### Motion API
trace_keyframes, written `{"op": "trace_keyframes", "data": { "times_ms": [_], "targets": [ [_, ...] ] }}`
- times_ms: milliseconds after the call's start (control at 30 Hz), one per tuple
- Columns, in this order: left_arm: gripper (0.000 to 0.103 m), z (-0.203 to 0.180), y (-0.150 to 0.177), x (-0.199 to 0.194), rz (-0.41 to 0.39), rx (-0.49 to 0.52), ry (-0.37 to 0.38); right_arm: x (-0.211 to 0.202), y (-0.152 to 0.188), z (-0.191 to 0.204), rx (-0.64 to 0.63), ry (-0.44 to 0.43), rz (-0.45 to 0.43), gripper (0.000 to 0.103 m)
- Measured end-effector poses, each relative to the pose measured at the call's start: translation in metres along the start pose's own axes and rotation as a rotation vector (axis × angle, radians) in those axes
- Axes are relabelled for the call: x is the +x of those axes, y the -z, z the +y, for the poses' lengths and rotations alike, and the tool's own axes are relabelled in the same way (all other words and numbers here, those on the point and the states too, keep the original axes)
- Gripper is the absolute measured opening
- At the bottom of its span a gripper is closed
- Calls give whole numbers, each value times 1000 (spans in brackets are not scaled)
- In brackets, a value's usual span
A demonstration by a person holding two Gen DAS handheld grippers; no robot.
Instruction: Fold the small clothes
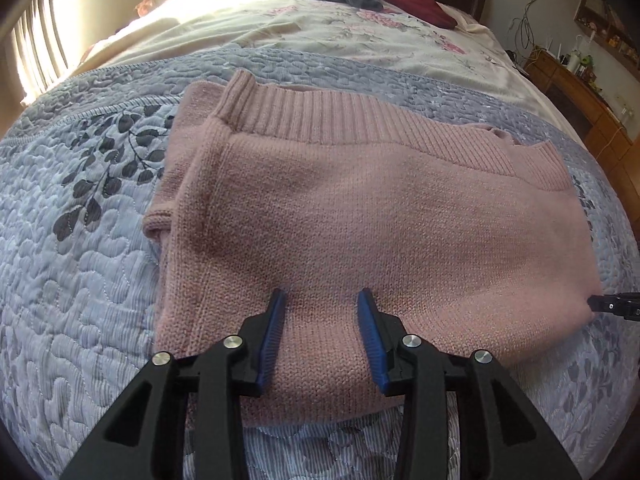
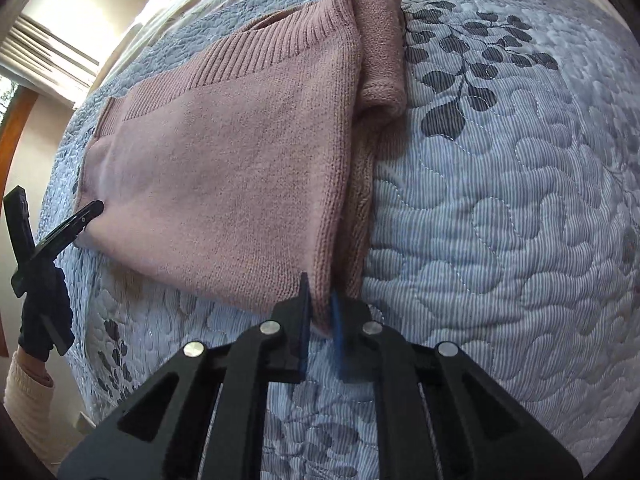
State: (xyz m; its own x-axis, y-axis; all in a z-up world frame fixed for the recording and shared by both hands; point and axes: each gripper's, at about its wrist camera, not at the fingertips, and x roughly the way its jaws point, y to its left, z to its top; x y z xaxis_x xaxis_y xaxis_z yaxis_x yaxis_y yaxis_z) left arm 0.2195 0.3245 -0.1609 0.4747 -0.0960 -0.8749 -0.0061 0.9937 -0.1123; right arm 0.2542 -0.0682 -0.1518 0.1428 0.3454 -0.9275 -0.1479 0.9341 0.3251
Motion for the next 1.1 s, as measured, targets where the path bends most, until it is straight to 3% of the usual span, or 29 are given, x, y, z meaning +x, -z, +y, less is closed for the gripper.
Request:
{"op": "trace_keyframes", "data": {
  "times_ms": [67,167,200,233,300,533,667,900,1100],
  "targets": [
    [39,2,-1,0,2,-11,13,-2,-1,-1,8,-13,0,9],
    [39,2,-6,-6,9,-28,26,-18,-6,-9,31,-76,-17,19],
    [41,0,-8,-9,9,-28,27,-26,-9,-10,37,-90,-38,29],
    [43,-2,-12,-12,4,-29,34,-34,-14,-13,43,-105,-61,47],
    [56,-8,-21,-18,-17,-36,67,-48,-27,-19,62,-117,-110,66],
    [60,-37,-59,-5,-18,-31,122,-25,-78,-56,173,-171,-73,66],
    [60,-41,-69,15,14,-49,126,-5,-87,-66,222,-229,-53,64],
    [60,-38,-71,39,59,-53,115,16,-92,-64,245,-296,-52,29],
    [60,-39,-66,42,48,-16,107,23,-82,-67,254,-283,-72,25]
  ]
}}
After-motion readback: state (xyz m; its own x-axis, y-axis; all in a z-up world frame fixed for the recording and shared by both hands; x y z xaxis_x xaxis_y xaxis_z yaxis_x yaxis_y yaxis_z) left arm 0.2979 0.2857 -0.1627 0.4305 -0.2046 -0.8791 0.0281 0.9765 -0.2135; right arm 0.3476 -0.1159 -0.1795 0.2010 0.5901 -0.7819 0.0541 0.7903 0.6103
